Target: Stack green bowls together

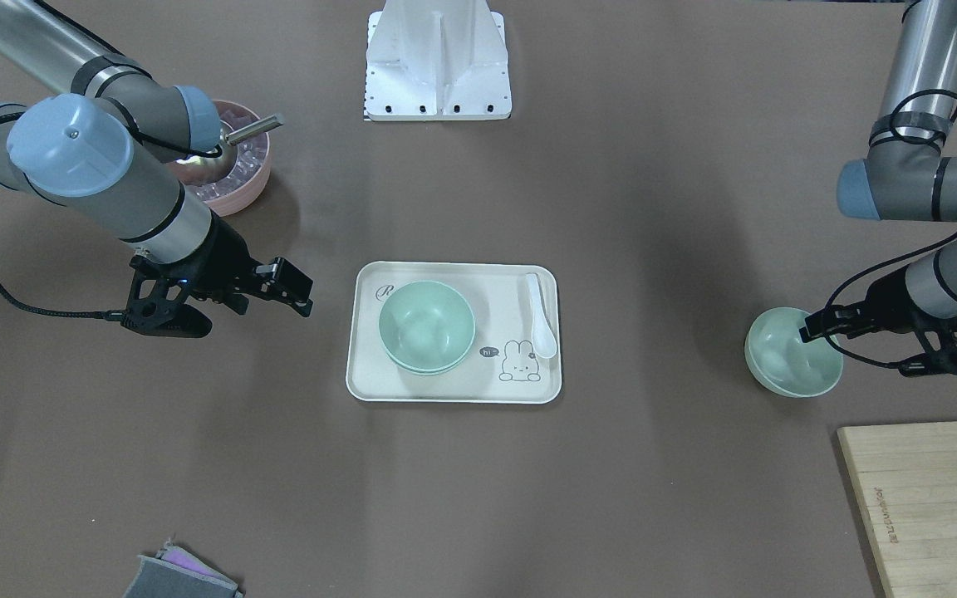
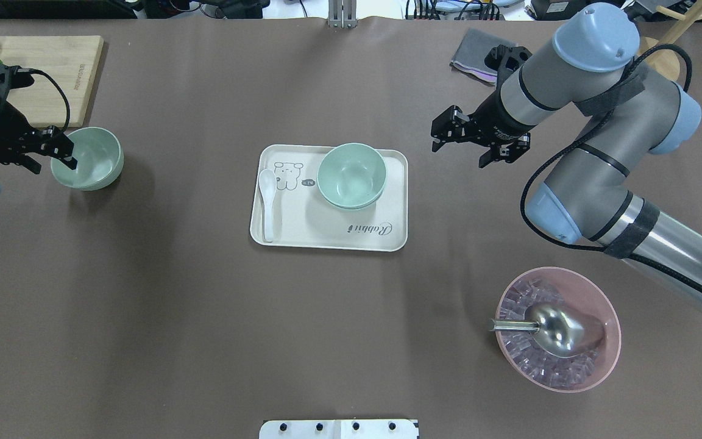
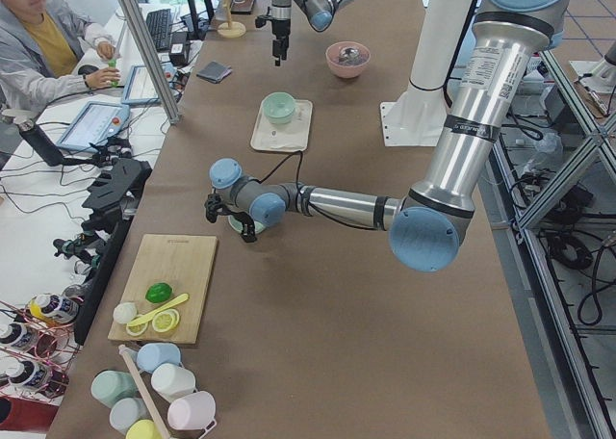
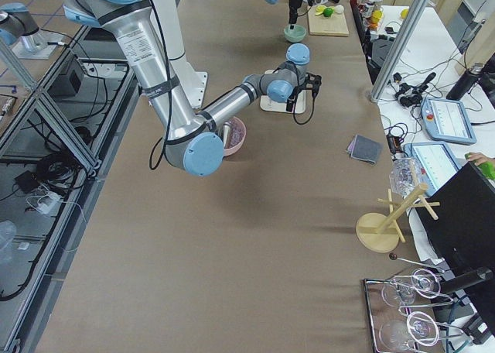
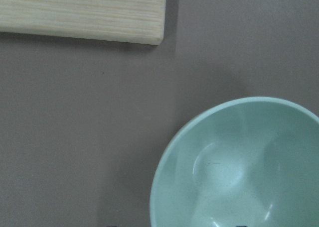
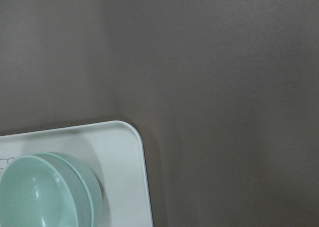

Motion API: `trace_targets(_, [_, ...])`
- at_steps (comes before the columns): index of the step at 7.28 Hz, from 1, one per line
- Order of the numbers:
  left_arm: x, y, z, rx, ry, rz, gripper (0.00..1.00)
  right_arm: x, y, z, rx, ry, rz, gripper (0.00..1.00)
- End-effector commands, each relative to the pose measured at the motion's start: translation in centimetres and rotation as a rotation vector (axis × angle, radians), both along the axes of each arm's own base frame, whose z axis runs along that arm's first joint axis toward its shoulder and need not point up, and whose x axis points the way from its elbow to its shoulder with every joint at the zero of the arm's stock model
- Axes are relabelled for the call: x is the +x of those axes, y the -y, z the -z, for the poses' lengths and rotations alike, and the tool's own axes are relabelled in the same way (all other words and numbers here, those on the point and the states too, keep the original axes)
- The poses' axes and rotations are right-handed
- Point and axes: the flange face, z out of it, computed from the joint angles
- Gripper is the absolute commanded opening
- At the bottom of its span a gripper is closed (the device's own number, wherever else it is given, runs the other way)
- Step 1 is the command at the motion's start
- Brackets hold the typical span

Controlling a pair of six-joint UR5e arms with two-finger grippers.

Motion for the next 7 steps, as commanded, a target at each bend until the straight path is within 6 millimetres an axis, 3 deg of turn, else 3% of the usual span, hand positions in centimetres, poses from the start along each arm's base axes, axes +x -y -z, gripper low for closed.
trace_targets(1, [1.0, 0.3, -0.7, -0.015, 0.013, -0.008, 0.64, 0.5, -0.3, -0.8, -0.002, -0.006, -0.003, 1.00])
trace_targets(2, [1.5, 0.4, -0.9, -0.015, 0.022, -0.010, 0.50, 0.6, -0.4, -0.9, -0.002, -0.006, -0.002, 1.00])
trace_targets(3, [1.5, 0.4, -0.9, -0.016, 0.022, -0.009, 0.12, 0.7, -0.5, -1.3, -0.007, -0.008, 0.000, 1.00])
trace_targets(4, [1.5, 0.4, -0.6, -0.013, 0.019, -0.010, 0.00, 1.0, -0.9, -1.4, -0.007, -0.006, 0.001, 1.00])
trace_targets(6, [2.1, 1.5, 2.1, 0.012, -0.004, -0.011, 0.00, 2.1, -0.5, -1.7, -0.010, -0.005, -0.010, 1.00])
trace_targets(7, [2.4, 2.0, 4.1, 0.029, -0.018, -0.007, 0.00, 4.8, -0.7, -3.7, 0.002, -0.012, 0.003, 1.00])
